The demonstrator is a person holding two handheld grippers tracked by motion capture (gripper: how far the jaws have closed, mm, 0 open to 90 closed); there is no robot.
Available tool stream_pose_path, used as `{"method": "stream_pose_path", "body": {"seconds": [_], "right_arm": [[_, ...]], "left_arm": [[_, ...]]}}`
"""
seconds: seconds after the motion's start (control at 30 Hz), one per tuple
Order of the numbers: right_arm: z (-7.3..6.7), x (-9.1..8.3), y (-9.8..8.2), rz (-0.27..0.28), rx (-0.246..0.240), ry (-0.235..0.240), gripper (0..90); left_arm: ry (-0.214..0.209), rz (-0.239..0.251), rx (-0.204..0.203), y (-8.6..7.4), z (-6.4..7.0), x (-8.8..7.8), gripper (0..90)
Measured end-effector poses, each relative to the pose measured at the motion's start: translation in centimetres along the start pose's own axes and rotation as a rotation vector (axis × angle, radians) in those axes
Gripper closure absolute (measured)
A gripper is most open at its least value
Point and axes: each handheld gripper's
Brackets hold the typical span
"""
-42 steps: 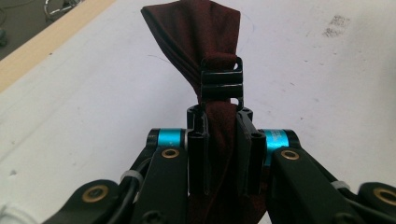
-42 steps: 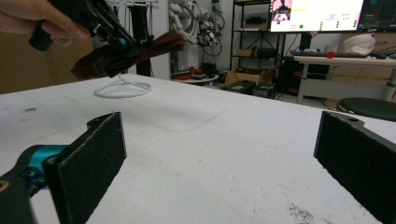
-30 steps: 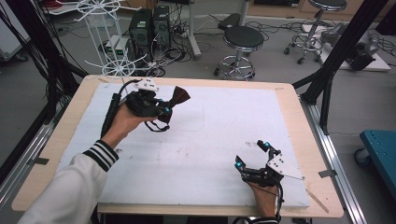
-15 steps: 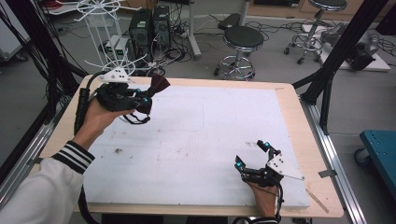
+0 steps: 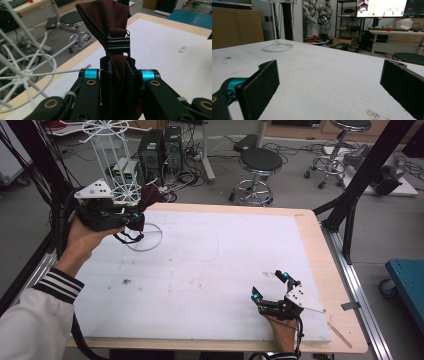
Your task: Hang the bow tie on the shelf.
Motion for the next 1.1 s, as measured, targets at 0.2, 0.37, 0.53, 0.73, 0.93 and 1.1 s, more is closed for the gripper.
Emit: {"method": "stream_pose_path", "body": {"seconds": [0.2,0.37,0.53,0.73,0.93,1.1], "right_arm": [[0.0,0.0,0.0,-0.001,-0.003,0.000,1.6],[0.0,0.0,0.0,-0.001,-0.003,0.000,1.6],[0.0,0.0,0.0,-0.001,-0.004,0.000,1.6],[0.0,0.0,0.0,0.001,-0.004,0.001,1.6],[0.0,0.0,0.0,0.001,-0.002,0.000,1.6],[0.0,0.0,0.0,0.001,-0.002,0.000,1.6]], "left_arm": [[0.028,0.011,-0.010,0.0,-0.9,-0.7,77.2],[0.049,0.025,-0.016,0.0,-1.9,-1.2,77.2],[0.069,0.036,-0.015,0.1,-3.0,-1.5,77.2],[0.087,0.042,-0.020,-0.2,-4.2,-0.9,77.2],[0.092,0.045,-0.026,-0.4,-4.8,0.0,77.2],[0.090,0.039,-0.018,-0.5,-4.9,0.7,77.2]]}}
Point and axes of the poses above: each handheld gripper's, and its own axes: x roughly forward along the jaws, y roughly out of its top, z roughly to its right, and after that the axes turned 4 degrees about y, right-handed
